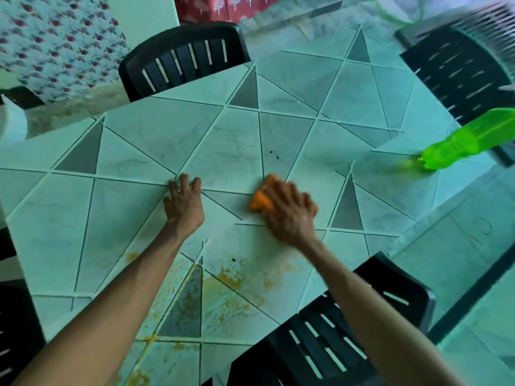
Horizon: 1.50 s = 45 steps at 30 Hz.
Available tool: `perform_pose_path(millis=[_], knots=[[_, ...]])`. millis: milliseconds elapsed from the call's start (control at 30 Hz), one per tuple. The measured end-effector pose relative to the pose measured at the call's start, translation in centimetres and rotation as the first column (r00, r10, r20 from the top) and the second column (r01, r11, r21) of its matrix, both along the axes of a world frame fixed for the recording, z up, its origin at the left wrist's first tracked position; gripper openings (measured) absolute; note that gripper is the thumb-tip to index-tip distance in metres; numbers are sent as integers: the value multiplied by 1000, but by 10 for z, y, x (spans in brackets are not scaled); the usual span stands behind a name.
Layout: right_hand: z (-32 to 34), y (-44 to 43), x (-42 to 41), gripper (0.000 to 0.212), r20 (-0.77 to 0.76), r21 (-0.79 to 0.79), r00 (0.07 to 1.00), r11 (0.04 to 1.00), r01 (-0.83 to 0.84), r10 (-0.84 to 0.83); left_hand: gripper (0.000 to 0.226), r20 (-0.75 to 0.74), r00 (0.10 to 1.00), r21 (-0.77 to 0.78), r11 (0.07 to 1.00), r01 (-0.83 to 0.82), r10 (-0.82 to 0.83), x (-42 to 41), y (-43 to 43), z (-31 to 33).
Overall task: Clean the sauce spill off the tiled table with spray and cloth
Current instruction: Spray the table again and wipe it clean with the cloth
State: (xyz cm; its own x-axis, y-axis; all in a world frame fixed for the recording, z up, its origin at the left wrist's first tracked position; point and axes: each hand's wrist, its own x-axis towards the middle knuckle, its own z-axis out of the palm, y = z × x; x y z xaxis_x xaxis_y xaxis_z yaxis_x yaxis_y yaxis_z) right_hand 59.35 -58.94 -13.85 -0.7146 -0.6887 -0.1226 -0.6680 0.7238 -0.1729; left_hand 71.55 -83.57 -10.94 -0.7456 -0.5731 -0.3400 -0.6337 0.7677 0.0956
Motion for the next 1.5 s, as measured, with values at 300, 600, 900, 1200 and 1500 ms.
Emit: perform_pose_path(millis=[300,600,900,1200,1500], knots=[[-4,22,86,67,40,-10,995,996,89,-89,81,-159,987,82,995,50,-36,20,-5,-1],[4,69,79,65,48,66,997,996,59,-62,59,-292,951,133,980,149,-105,68,17,2],[2,-10,126,67,78,11,993,996,88,-88,51,-324,941,179,970,165,-100,94,17,-8],[11,94,116,67,52,93,976,974,208,-213,49,-280,956,201,968,148,-88,89,21,-7],[9,11,175,66,88,5,996,1000,-19,18,47,-263,963,248,960,133,-65,90,17,-7]])
